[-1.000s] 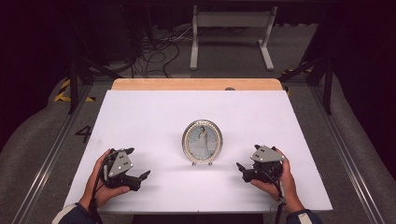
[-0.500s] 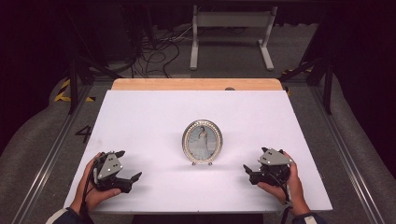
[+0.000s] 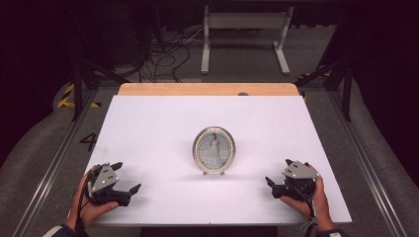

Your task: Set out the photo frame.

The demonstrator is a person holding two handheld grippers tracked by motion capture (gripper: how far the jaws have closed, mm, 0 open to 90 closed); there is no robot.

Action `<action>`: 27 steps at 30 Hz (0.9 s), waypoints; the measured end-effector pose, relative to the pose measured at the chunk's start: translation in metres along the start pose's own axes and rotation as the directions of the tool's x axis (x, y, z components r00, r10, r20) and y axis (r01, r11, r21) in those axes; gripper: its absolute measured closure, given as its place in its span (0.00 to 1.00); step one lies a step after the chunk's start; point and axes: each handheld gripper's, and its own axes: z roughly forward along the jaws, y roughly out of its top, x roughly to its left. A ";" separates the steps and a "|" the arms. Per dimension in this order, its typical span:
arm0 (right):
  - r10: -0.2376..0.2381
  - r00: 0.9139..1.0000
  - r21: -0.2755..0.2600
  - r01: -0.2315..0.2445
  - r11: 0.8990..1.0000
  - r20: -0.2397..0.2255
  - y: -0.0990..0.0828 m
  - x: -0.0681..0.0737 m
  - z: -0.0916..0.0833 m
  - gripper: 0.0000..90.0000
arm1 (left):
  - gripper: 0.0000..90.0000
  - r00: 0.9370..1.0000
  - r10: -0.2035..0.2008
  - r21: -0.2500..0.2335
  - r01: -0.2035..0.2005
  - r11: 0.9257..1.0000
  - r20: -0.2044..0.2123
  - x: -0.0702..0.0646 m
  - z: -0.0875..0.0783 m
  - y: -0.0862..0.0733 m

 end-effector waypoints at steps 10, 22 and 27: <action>0.069 0.998 -0.041 -0.069 0.997 -0.009 -0.017 -0.007 -0.008 0.11 | 0.08 0.999 -0.045 -0.027 0.045 0.999 -0.006 0.002 -0.011 -0.015; 0.081 0.997 -0.050 -0.081 0.995 -0.011 -0.019 -0.007 -0.009 0.11 | 0.08 0.999 -0.052 -0.022 0.052 0.998 0.007 0.002 -0.005 -0.014; 0.074 0.997 -0.050 -0.074 0.996 -0.011 -0.017 -0.004 -0.007 0.11 | 0.08 0.998 -0.066 -0.037 0.067 0.997 0.010 0.003 -0.008 -0.015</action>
